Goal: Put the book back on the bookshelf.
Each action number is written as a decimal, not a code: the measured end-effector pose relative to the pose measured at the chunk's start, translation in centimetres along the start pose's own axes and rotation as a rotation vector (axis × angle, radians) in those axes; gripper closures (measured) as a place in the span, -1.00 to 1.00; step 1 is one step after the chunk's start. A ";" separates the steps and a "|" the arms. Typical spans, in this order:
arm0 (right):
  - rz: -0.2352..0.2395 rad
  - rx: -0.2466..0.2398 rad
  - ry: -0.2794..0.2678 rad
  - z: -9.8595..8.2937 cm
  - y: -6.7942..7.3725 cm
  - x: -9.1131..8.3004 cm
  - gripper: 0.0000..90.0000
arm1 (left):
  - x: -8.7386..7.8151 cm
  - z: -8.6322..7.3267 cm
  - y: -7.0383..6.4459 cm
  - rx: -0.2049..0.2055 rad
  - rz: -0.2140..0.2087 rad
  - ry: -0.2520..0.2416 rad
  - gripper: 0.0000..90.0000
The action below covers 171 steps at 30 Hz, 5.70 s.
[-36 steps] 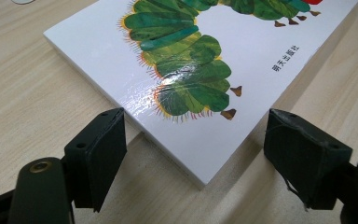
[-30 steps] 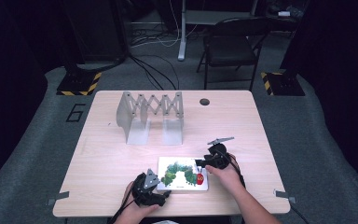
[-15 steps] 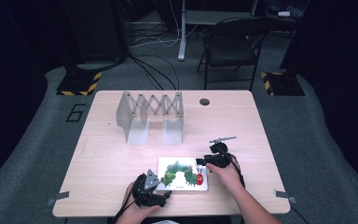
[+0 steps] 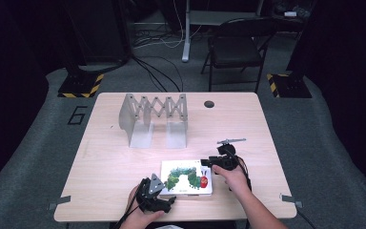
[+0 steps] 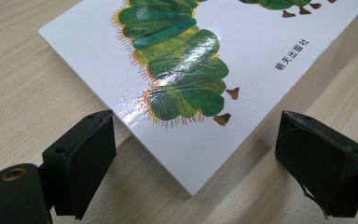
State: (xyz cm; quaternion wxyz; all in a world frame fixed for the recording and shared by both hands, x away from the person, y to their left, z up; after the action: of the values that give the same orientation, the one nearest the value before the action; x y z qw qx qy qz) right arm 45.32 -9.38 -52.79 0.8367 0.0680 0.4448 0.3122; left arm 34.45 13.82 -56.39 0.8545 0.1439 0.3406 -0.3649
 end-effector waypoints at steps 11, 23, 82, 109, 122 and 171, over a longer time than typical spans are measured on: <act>0.019 -0.012 -0.021 0.4 0.7 -0.9 0.11 | 0.1 0.1 0.0 -0.012 0.022 0.007 -0.81; 0.027 -0.068 -0.046 0.9 2.2 -1.7 0.11 | 0.3 0.2 -0.1 -0.012 0.067 -0.003 -0.93; 0.048 -0.052 0.035 0.8 0.9 -1.1 -0.09 | -0.2 0.4 -1.1 0.190 0.137 -0.068 -0.59; 0.131 -0.029 0.197 2.1 0.7 2.4 -0.17 | 0.1 0.6 -1.1 0.173 0.156 -0.084 -0.59; 0.195 -0.012 0.248 1.7 1.5 3.2 -0.17 | 0.1 0.6 -1.1 0.175 0.156 -0.084 -0.59; 0.215 0.066 0.246 1.4 0.6 3.5 0.03 | -1.8 0.9 -0.2 0.126 0.027 -0.040 -0.34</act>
State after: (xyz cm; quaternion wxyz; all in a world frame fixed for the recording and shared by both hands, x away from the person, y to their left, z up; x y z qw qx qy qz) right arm 47.59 -6.63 -54.12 0.7350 0.1039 0.5439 0.3914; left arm 33.81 14.17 -54.48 0.8552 0.1947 0.2978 -0.3770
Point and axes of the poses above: each handheld gripper's, and its own axes: x roughly forward along the jaws, z roughly out of its top, y roughly to its left, the point moved 5 cm from there along x, roughly forward along the jaws, and after that the axes turned 1 degree about -z, right-handed, at the moved point
